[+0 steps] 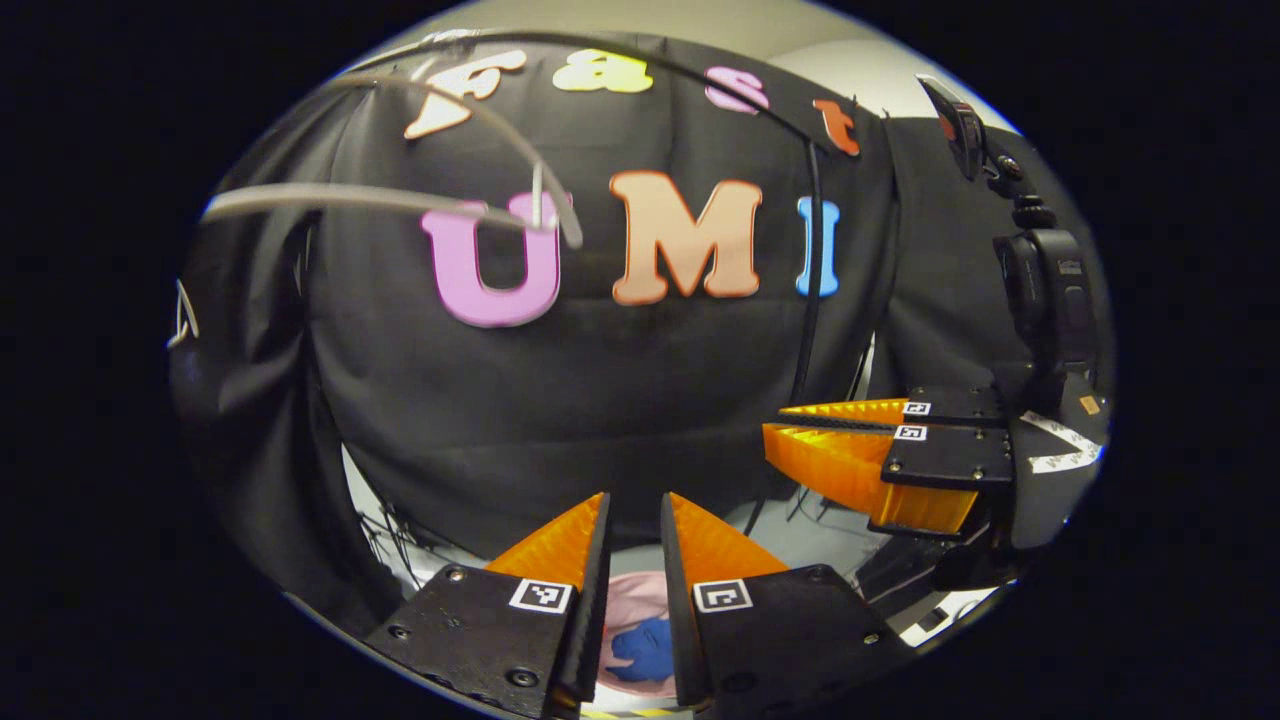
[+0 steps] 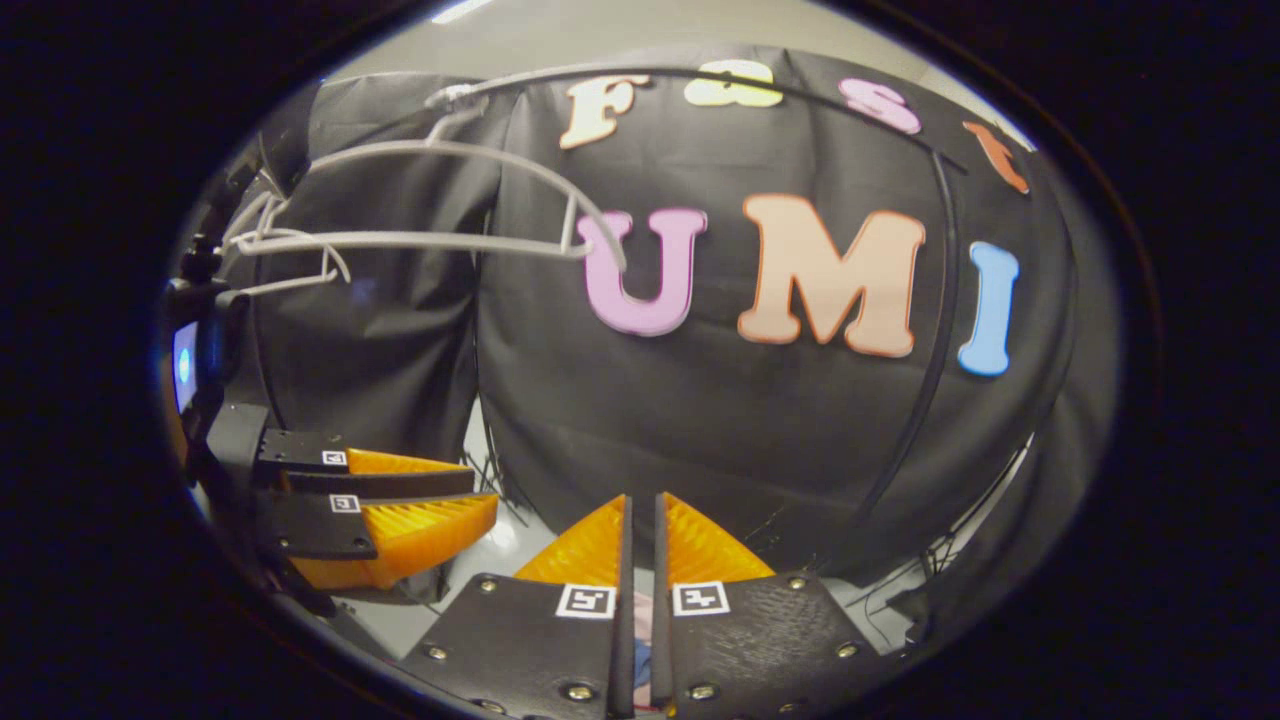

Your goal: Grasp the clothes on the hanger with both hands and then place them into the laundry hamper below.

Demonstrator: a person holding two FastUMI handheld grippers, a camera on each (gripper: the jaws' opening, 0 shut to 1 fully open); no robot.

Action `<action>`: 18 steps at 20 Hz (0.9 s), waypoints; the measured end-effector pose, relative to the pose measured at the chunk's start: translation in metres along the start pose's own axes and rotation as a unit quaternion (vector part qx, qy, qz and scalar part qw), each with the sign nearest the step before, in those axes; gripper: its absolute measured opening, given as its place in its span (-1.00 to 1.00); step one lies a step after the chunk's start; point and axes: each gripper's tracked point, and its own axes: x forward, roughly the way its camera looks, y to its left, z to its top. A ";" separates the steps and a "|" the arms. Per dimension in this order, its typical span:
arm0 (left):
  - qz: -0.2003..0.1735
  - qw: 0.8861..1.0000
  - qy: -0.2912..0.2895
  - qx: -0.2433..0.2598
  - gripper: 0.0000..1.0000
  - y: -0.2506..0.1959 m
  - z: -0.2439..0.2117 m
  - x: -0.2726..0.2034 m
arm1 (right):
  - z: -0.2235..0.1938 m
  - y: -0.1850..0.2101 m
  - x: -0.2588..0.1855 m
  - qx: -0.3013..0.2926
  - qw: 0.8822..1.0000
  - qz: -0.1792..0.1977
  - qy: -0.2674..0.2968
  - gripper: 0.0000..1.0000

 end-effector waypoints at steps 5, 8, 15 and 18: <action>0.012 0.996 -0.092 0.004 -0.40 -0.003 0.094 -0.035 | 0.090 0.001 -0.031 -0.007 0.997 -0.005 -0.082 -0.82; 0.012 0.990 -0.138 0.000 -0.41 -0.010 0.137 -0.048 | 0.126 0.003 -0.055 -0.013 0.993 -0.007 -0.120 -0.87; 0.010 0.980 -0.200 0.016 -0.06 -0.018 0.192 -0.088 | 0.184 -0.002 -0.098 0.000 0.983 -0.017 -0.181 -0.87; 0.009 0.977 -0.211 0.021 0.47 -0.027 0.197 -0.096 | 0.190 -0.010 -0.109 0.013 0.981 -0.023 -0.194 -0.60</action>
